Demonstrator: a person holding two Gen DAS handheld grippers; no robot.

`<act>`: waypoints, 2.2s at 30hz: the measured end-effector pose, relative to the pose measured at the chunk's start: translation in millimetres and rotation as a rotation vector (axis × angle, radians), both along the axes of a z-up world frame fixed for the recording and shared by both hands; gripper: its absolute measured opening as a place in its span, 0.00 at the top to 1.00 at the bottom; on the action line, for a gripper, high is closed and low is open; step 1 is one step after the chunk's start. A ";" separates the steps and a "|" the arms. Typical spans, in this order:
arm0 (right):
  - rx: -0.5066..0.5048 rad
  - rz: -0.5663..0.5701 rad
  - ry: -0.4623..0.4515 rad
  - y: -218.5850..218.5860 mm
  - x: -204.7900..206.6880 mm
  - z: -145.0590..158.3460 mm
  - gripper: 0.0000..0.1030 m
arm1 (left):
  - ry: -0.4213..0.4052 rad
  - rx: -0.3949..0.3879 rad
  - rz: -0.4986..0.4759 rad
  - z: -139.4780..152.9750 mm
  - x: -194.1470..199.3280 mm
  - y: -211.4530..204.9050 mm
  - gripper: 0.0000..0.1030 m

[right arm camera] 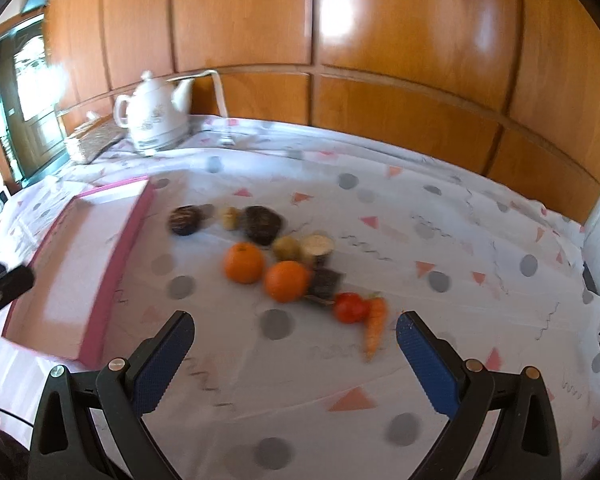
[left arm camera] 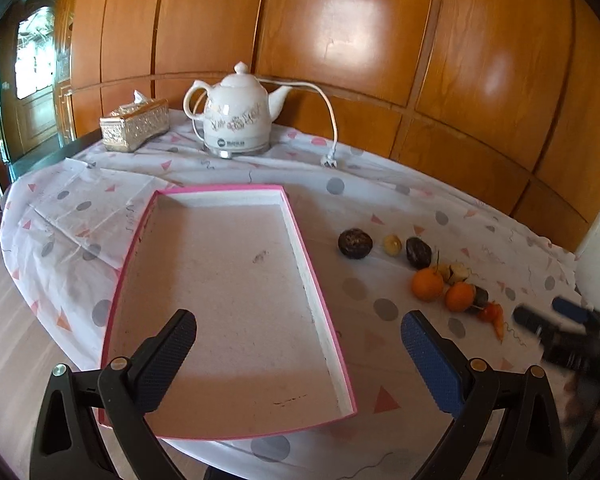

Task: Organize fruits
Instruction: 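Reach the left tool to the dark round fruit and close on it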

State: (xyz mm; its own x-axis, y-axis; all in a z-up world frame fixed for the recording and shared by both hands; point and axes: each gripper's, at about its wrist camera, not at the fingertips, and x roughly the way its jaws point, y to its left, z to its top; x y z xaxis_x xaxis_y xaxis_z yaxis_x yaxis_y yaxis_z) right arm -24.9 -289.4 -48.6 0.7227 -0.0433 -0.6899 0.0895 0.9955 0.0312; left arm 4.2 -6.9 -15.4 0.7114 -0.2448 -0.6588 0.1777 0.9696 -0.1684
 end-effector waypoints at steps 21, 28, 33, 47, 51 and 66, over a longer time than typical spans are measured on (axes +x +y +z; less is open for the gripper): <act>-0.014 -0.385 0.110 -204.6 22.1 -7.7 0.01 | 0.035 0.020 -0.095 -4.4 15.1 -18.7 0.00; 0.015 -0.373 0.192 -217.9 26.1 -26.2 0.01 | 0.090 0.062 -0.130 -5.8 35.4 -30.0 0.00; 0.028 -0.430 0.228 -229.6 21.9 -29.4 0.01 | 0.073 0.133 -0.157 -5.3 49.1 -44.1 0.00; 0.021 -0.465 0.215 -234.8 20.2 -23.2 0.02 | 0.167 0.215 -0.231 -23.1 131.0 -88.1 0.29; 0.042 -0.554 0.163 -250.0 9.5 -12.2 0.06 | 0.194 0.221 -0.248 -33.5 147.1 -104.3 0.32; 0.132 -0.584 0.179 -261.8 6.2 -18.1 0.06 | 0.298 0.175 -0.236 -66.4 176.6 -122.0 0.57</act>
